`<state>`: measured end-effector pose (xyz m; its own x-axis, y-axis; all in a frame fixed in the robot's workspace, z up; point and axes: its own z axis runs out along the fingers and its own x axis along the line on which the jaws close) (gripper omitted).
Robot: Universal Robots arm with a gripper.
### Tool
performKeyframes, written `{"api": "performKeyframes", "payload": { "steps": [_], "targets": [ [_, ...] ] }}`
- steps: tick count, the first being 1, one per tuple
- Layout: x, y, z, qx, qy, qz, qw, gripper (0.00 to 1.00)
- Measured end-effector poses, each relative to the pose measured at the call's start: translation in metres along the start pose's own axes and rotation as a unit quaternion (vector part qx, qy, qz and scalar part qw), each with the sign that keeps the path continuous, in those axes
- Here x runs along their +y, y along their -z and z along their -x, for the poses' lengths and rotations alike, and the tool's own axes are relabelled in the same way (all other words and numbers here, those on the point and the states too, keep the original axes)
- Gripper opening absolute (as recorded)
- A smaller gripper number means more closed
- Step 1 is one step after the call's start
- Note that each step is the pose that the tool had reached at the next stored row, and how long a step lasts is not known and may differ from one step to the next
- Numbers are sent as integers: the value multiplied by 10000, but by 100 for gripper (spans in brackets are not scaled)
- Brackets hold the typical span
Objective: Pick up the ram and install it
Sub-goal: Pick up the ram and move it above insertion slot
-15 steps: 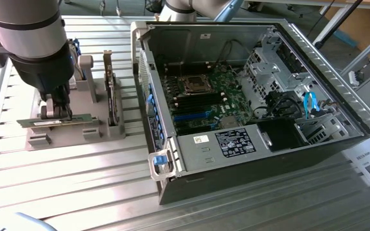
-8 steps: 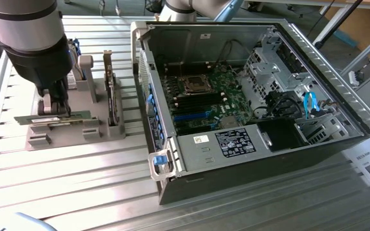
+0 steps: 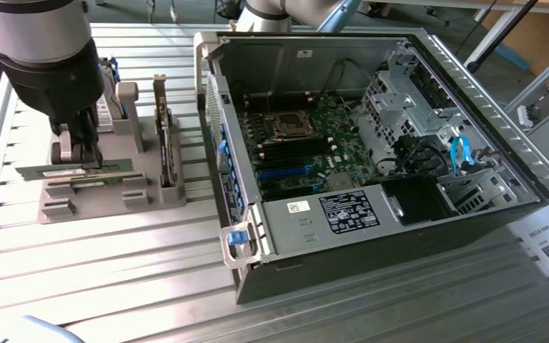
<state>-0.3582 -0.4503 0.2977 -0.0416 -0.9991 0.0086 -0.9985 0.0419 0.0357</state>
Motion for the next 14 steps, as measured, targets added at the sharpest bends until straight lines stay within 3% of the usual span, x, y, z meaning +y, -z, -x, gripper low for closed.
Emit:
{"api": "performKeyframes", "payload": {
  "steps": [14],
  "targets": [
    [7,188,5,-1,0,-1,10000,12]
  ]
}}
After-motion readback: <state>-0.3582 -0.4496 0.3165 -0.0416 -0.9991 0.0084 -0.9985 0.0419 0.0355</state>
